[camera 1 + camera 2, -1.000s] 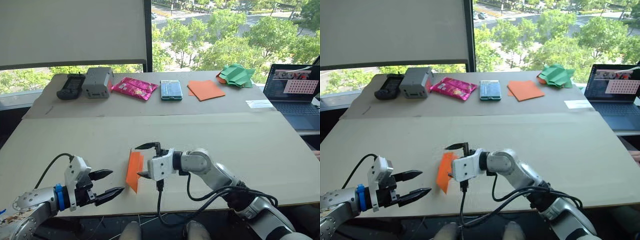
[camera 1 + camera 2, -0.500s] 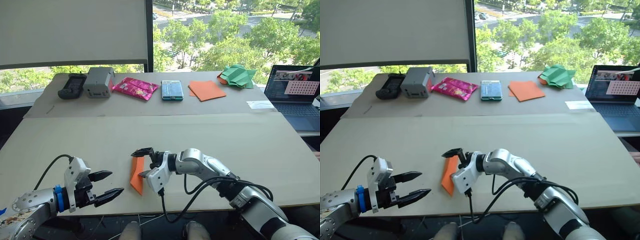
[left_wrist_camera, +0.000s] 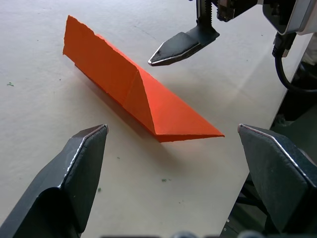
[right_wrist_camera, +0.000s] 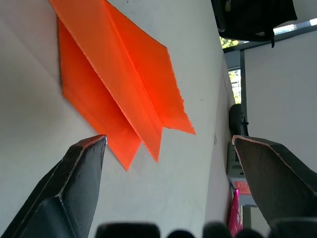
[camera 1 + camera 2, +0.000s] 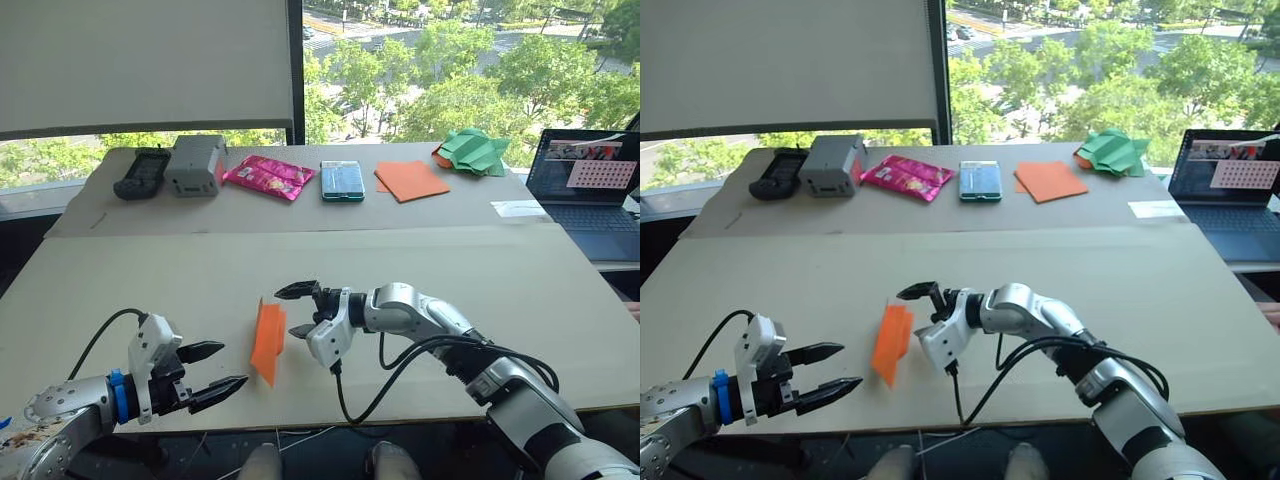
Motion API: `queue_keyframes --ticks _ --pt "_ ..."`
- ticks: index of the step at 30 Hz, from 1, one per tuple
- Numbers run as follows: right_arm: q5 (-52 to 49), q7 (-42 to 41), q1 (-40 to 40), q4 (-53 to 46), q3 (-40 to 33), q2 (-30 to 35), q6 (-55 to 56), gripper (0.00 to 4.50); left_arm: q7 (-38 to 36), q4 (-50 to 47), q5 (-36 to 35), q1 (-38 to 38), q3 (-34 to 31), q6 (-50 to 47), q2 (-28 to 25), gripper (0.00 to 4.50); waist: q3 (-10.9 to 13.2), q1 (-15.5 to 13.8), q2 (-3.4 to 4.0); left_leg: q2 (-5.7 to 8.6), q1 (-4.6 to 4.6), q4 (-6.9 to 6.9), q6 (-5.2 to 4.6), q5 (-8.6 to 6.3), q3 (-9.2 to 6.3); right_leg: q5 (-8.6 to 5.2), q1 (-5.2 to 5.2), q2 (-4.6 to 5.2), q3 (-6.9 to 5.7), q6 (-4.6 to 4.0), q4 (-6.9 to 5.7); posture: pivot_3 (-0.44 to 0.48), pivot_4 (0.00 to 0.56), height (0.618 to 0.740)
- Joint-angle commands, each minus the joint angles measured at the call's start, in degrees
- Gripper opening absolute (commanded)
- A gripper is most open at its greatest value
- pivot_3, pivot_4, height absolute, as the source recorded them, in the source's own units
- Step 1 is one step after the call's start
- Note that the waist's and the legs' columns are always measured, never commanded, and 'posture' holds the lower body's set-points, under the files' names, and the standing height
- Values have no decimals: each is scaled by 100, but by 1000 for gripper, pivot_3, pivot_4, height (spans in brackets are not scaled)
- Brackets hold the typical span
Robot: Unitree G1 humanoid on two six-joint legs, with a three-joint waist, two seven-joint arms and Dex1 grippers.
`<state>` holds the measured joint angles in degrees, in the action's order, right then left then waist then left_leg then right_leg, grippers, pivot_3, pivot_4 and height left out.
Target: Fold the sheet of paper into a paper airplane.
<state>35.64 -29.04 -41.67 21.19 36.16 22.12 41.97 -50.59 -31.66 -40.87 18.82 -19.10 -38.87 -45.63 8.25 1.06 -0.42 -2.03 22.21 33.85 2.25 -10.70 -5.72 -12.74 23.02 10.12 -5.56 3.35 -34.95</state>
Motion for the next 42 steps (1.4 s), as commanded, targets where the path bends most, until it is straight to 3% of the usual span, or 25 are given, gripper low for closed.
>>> queue_keyframes --ticks 1,15,16,26,35,38,42 --pt "284 265 -61 33 74 -72 189 4500 -5 -101 -83 -33 -99 -14 -55 4484 -1 3 -2 0 -2 0 0 0 0 0 -1 0 0 0 -1 0 150 702" --pt "726 454 -259 241 253 -327 231 4500 18 -177 -104 75 -181 -39 -36 4484 0 2 0 1 0 -1 -1 0 0 -2 0 0 3 -3 -4 0 150 702" --pt "768 472 -283 253 276 -341 241 3987 19 -179 -104 84 -186 -38 -35 4500 0 3 -1 1 -1 0 -1 0 -1 -2 0 0 4 -3 -4 0 150 702" --pt "962 523 -465 227 390 -390 377 588 57 -203 -113 162 -207 -22 -20 4500 1 -1 0 1 0 0 -1 1 0 -2 0 0 5 -4 -4 0 150 702" --pt "724 191 -421 226 363 -451 243 588 83 -218 -129 177 -200 -32 -16 4500 1 -1 0 1 0 0 -2 1 -1 -2 -1 -1 5 -4 -5 0 150 702" --pt "667 161 -413 195 320 -504 189 1359 86 -213 -137 172 -201 -36 -18 4500 1 0 0 1 0 0 -2 1 -1 -2 -1 0 5 -4 -6 0 150 702" --pt "650 134 -430 176 315 -560 161 2710 92 -210 -145 169 -205 -41 -26 4500 1 0 0 1 0 0 -2 1 -1 -2 0 -1 5 -4 -6 0 150 702"
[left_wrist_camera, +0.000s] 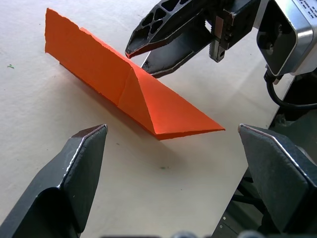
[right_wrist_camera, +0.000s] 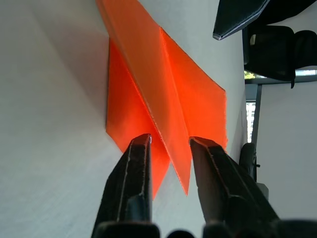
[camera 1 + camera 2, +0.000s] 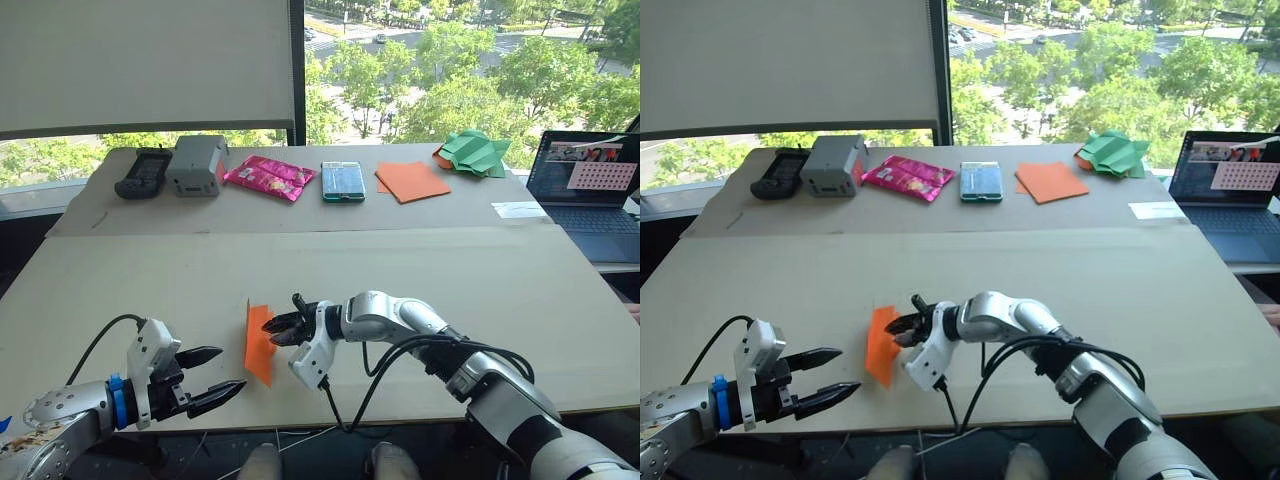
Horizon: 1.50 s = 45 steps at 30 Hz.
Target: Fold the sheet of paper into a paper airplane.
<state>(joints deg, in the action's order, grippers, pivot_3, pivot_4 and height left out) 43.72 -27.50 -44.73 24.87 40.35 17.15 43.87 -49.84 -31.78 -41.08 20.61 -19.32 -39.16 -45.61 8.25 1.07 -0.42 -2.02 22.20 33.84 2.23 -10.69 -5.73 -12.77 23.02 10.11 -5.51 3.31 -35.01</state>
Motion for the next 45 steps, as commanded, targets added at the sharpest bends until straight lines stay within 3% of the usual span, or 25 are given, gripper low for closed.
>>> queue_keyframes --ticks 1,12,15,22,30,40,45 --pt "-177 -39 -124 -195 -96 -85 -27 3112 20 -193 -123 -15 -183 -14 -31 4500 0 -3 0 0 0 0 0 0 0 0 0 0 0 0 0 0 150 702" --pt "-27 -27 -191 66 -41 -201 -105 3112 73 -201 -174 -9 -194 -20 -46 4500 0 -2 0 0 0 0 0 0 0 0 0 -1 1 0 0 0 150 702" --pt "-7 -20 -235 138 -38 -224 -106 2350 92 -202 -185 -12 -189 -24 -45 4500 0 -2 0 0 0 0 0 0 0 0 0 -1 1 0 0 0 150 702" --pt "-16 -43 -296 150 -21 -239 -89 19 122 -204 -207 -33 -177 -42 -35 4500 0 -2 0 -4 -1 0 0 0 -3 0 0 -17 14 -1 0 0 150 702" --pt "-36 -64 -271 43 -28 -194 -58 19 156 -192 -228 -67 -122 -42 -27 4500 0 2 0 -14 -8 -1 0 0 -13 -9 1 -132 160 -17 0 0 150 702" --pt "-172 -106 -235 2 -117 -245 -220 19 190 -193 -244 -102 -96 -63 -18 4500 0 8 -1 -16 -15 -1 0 0 -17 -12 1 -165 210 -25 -1 0 150 702" --pt "-1234 -952 -71 -576 -523 26 -675 19 215 -178 -289 -197 -75 -70 13 4500 0 -9 -1 -13 -14 -1 0 0 -17 -12 -1 -170 225 -25 -1 0 150 702"
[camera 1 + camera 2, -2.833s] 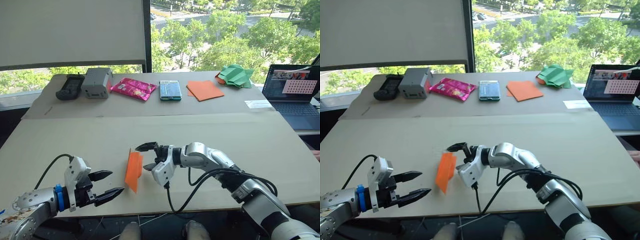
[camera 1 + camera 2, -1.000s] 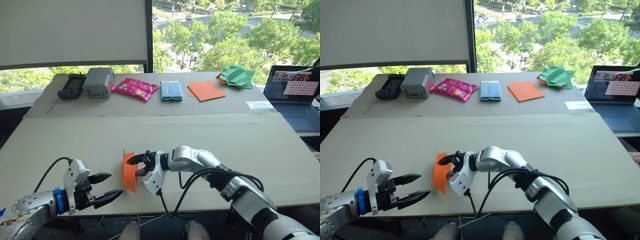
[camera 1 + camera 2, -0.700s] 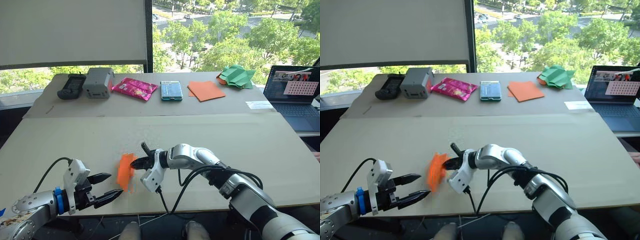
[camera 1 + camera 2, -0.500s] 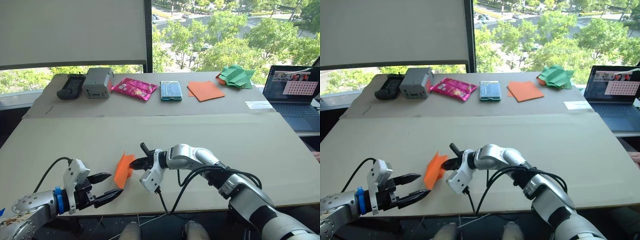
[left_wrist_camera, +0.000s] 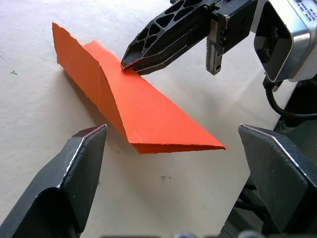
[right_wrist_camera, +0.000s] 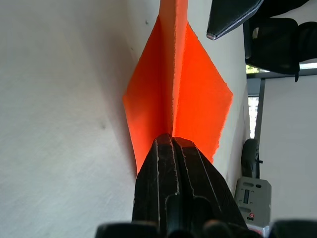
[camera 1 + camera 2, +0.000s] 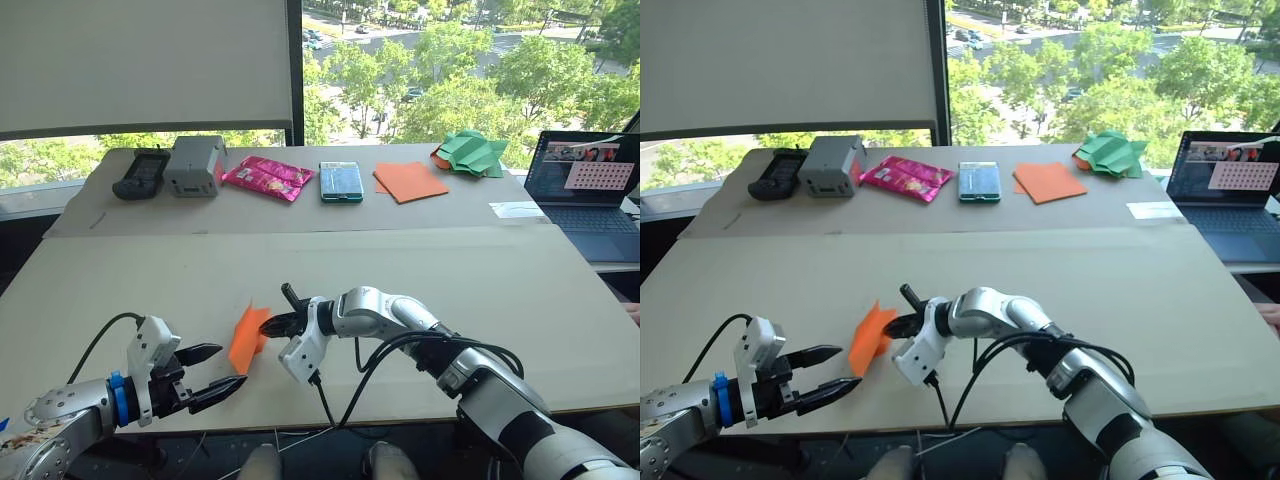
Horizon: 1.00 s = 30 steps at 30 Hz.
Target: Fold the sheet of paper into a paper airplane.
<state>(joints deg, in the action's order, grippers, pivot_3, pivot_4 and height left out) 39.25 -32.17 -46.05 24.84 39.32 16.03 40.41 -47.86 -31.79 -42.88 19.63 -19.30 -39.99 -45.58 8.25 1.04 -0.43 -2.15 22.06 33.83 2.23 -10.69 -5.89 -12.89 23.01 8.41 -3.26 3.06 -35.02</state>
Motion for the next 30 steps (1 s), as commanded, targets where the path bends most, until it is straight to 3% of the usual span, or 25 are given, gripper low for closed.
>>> queue_keyframes --ticks 1,5,9,13,22,30 --pt "-1126 -772 120 -790 -528 230 -557 19 19 -170 -128 -128 -68 10 27 4500 0 -10 0 1 0 0 0 0 0 0 -1 -1 2 0 0 0 150 702" --pt "-2217 -1928 372 -1733 -1065 748 -1937 19 60 -122 -96 -269 132 18 147 4500 1 -31 -1 8 -2 2 0 0 1 0 -12 -7 25 0 2 0 150 702" --pt "-2955 -2990 430 -2760 -1633 1301 -4350 19 63 -107 2 -337 402 44 240 4500 -2 -36 -7 8 -5 4 1 -1 5 0 -22 -8 28 0 6 0 150 702" --pt "-3268 -3467 124 -3072 -2144 1873 -6732 19 57 -51 42 -451 605 73 280 4500 -3 -38 -8 8 -1 2 12 -8 10 0 -7 -7 30 0 7 0 150 702" --pt "-3232 -3938 -601 -1409 -2109 3136 -9124 19 18 100 152 -1228 1071 174 408 4500 -3 -70 -10 13 26 5 48 -30 22 0 6 -5 33 1 29 0 150 702" --pt "-3200 -3618 -1018 -157 -1958 3153 -10303 19 -39 -576 -25 -2071 1453 65 341 4500 -3 -7 -12 21 10 10 2 -1 33 5 -39 -6 57 10 28 0 150 702"
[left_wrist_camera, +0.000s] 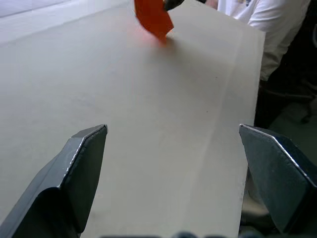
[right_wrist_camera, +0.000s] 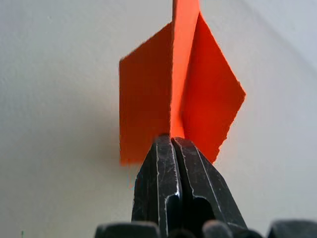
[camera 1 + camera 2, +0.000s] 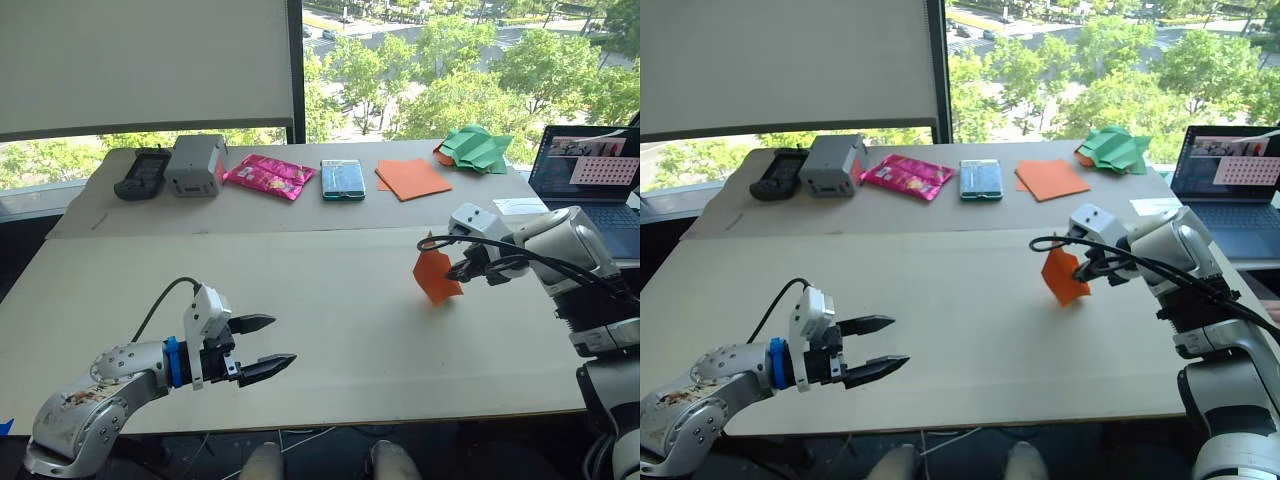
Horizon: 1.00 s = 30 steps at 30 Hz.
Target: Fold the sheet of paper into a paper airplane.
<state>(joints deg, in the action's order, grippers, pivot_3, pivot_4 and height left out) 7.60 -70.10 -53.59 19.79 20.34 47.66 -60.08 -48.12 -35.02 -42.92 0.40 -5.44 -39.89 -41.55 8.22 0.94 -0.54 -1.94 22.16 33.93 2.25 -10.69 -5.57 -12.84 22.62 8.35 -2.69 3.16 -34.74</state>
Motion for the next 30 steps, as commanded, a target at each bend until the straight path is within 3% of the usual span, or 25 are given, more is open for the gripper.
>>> queue_keyframes --ticks 1,6,14,20,27,30 --pt "-44 227 -329 472 -64 -38 -297 19 -12 -272 6 -192 99 60 -73 4500 1 2 -1 0 -4 -1 0 0 1 0 -5 0 0 0 1 0 150 702" --pt "-29 1012 -957 2012 -402 -369 -347 19 -32 -403 130 -506 466 63 -109 4500 3 9 -2 1 -6 1 -1 0 5 0 -8 0 5 1 3 0 150 702" --pt "-242 1370 -1340 2686 -695 -681 -335 19 84 -474 104 -520 557 -9 -114 4500 2 6 0 4 -7 1 -7 4 7 2 -19 -8 22 5 -1 0 150 702" --pt "-412 1637 -1506 2925 -943 -913 -294 1912 52 -427 78 -484 515 -1 -154 4500 3 17 2 3 -10 0 -8 5 7 2 -20 -11 24 5 -3 0 150 702" --pt "-501 1787 -1438 2476 -983 -794 -210 4368 26 -359 51 -444 424 11 -219 4500 6 11 8 5 -6 1 -10 6 7 2 -21 -12 28 5 -4 0 150 702" --pt "-461 1943 -1222 1919 -1003 -668 -68 4442 35 -319 79 -491 423 38 -205 4500 8 10 12 6 -5 0 -11 7 7 2 -18 -12 30 5 -5 0 150 702"
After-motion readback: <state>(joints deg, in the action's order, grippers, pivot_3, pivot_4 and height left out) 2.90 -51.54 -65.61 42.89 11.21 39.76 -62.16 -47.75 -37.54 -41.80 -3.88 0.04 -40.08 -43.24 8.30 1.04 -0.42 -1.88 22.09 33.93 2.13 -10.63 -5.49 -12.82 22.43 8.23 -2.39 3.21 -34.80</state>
